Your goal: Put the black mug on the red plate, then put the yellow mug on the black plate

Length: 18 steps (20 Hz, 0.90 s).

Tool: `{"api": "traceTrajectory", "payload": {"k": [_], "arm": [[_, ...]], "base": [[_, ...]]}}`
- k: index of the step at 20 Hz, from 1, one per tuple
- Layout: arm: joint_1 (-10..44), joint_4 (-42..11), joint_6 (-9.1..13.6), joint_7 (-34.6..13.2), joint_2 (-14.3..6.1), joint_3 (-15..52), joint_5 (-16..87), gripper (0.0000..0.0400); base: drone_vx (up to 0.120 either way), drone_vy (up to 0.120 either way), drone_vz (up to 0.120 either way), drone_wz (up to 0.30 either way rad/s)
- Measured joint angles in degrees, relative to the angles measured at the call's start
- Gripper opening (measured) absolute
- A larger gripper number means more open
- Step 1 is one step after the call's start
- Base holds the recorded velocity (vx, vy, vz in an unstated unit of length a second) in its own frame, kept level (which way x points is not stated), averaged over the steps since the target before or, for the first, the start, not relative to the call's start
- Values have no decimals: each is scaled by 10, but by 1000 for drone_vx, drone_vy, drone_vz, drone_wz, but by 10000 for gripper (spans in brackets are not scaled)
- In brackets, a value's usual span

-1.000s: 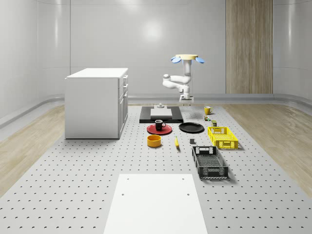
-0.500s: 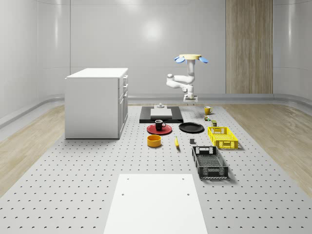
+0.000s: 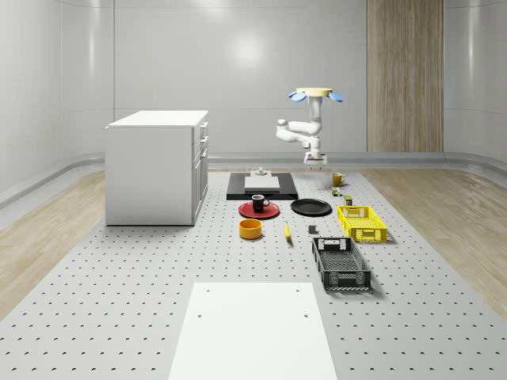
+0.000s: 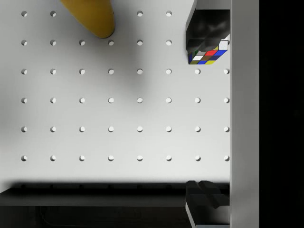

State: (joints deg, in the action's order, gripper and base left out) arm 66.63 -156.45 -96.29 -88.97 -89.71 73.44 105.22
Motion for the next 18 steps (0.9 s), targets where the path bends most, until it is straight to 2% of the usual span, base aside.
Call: {"api": "traceTrajectory", "payload": {"k": [18], "arm": [[1, 0, -2, -1, -3, 0, -1, 400]], "base": [[-118, 120, 0, 0]]}}
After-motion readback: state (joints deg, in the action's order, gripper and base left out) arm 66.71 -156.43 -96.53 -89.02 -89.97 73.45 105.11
